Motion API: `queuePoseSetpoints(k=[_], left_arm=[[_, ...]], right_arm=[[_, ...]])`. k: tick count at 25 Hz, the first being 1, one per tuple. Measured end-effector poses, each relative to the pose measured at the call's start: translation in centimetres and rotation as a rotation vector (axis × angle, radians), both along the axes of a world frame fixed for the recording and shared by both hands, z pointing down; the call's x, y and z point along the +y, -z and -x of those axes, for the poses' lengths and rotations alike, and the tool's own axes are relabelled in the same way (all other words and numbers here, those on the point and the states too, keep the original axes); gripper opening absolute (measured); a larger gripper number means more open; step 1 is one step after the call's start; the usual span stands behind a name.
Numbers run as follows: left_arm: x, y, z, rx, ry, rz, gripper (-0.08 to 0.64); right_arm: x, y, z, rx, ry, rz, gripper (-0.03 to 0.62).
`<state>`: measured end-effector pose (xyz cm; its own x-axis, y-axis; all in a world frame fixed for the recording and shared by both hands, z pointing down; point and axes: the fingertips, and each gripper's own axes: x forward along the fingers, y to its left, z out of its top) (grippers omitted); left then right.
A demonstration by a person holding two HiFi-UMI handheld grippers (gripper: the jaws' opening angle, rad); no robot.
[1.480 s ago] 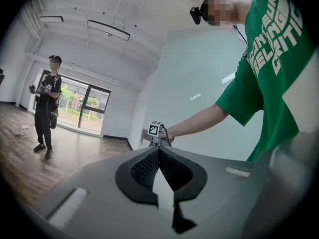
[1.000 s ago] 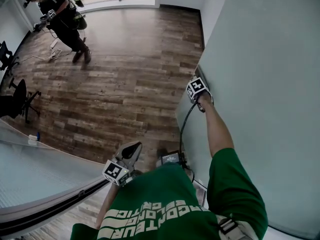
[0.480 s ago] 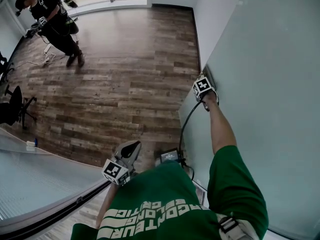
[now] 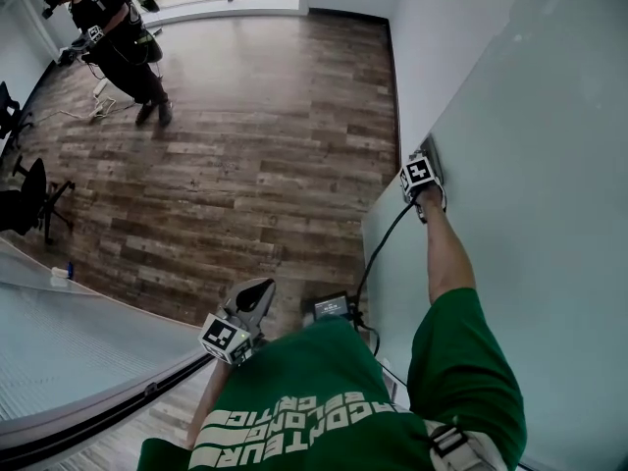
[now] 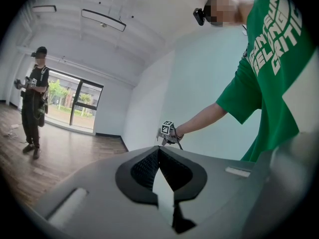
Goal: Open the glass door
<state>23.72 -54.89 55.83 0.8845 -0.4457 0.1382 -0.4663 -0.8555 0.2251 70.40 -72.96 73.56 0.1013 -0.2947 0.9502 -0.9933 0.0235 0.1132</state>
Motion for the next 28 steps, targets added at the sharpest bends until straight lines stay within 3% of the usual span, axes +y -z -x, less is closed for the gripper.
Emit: queuePoseSetpoints(k=[9, 11, 15, 18, 21, 24, 28], left_arm=[[-0.6, -0.1, 0.3, 0.009, 0.021, 0.002, 0.012], [-0.5, 0.3, 0.4, 0.014, 0.030, 0.004, 0.012], [0.1, 0.9, 1.0, 0.017, 0.046, -0.001, 0.012], [0.7, 0.9, 1.9, 0.029, 0.052, 0.005, 0.012], [1.5, 0.8, 3.0, 0.046, 0.057, -0.006, 0.012], [2.3, 1.1, 4.1, 0.056, 0.060, -0.014, 0.012], [3.5, 1.4, 6.3, 0.063, 0.072, -0.034, 0.012]], right_arm=[[1.6, 1.1, -3.3, 0.058, -0.114, 0.128, -0.005], [1.8, 2.3, -4.3, 0.136, -0.111, 0.133, 0.025], [0.7, 3.6, -5.6, 0.338, 0.003, 0.067, 0.104], [1.0, 6.5, -4.8, 0.444, 0.014, -0.054, 0.114], [2.0, 11.2, -2.2, 0.471, 0.015, -0.261, 0.099], [4.1, 15.4, 2.8, 0.364, 0.018, -0.487, -0.005], [7.2, 19.0, 11.3, 0.205, 0.120, -0.714, -0.006]])
